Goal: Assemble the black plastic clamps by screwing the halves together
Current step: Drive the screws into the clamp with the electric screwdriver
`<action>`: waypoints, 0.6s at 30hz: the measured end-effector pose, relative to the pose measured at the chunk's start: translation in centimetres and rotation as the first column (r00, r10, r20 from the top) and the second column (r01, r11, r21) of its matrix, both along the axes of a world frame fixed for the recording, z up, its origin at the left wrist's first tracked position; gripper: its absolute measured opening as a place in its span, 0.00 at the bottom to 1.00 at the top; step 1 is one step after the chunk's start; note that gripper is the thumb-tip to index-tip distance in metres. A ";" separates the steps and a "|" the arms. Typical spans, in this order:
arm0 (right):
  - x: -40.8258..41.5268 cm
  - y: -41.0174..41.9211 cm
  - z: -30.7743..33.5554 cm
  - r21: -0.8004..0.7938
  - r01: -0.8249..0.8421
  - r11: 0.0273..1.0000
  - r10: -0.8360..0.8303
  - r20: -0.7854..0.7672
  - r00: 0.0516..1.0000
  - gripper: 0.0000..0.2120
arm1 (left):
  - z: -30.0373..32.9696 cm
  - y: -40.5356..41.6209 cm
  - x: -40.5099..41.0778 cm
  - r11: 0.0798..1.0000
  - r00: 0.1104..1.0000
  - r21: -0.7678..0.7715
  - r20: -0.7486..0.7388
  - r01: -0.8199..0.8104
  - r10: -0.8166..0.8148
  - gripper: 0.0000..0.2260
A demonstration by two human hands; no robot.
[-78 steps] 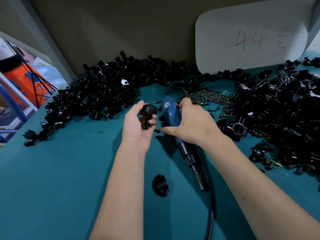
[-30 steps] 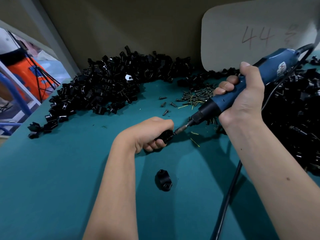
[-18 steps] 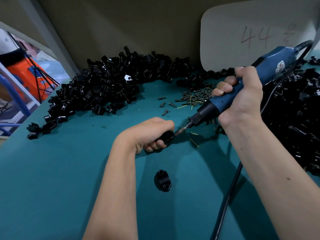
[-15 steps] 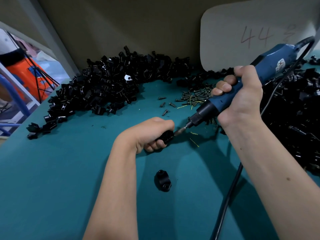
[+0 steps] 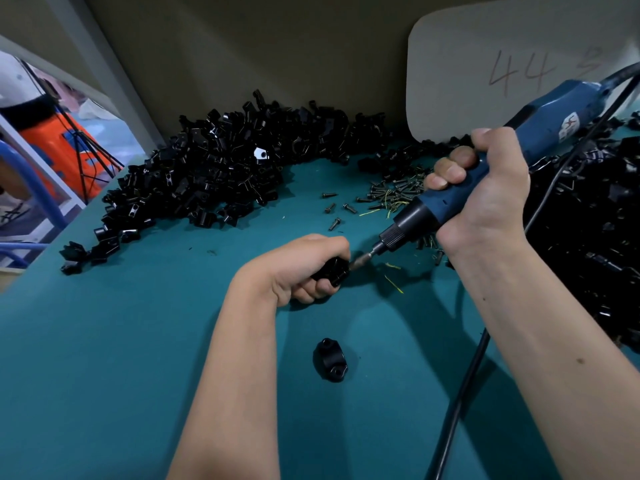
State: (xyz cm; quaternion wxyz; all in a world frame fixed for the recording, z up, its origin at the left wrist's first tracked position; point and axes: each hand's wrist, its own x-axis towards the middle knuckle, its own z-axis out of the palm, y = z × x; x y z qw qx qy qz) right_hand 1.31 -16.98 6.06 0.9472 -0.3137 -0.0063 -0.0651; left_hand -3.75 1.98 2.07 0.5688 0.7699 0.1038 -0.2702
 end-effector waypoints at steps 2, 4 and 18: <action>0.0 0.0 -0.1 0.008 -0.004 1.000 0.004 -0.011 1.000 0.10 | 0.0 -0.1 0.0 1.000 1.000 -0.008 -0.006 -0.005 0.005 0.06; 0.0 0.0 -0.3 0.012 -0.005 1.000 0.006 -0.019 1.000 0.10 | 0.0 -0.1 0.1 1.000 1.000 -0.015 -0.014 -0.013 0.013 0.06; -0.3 0.6 -0.2 -0.006 0.006 1.000 -0.006 0.023 1.000 0.10 | -0.1 0.2 -0.2 1.000 1.000 -0.020 0.014 -0.011 0.011 0.09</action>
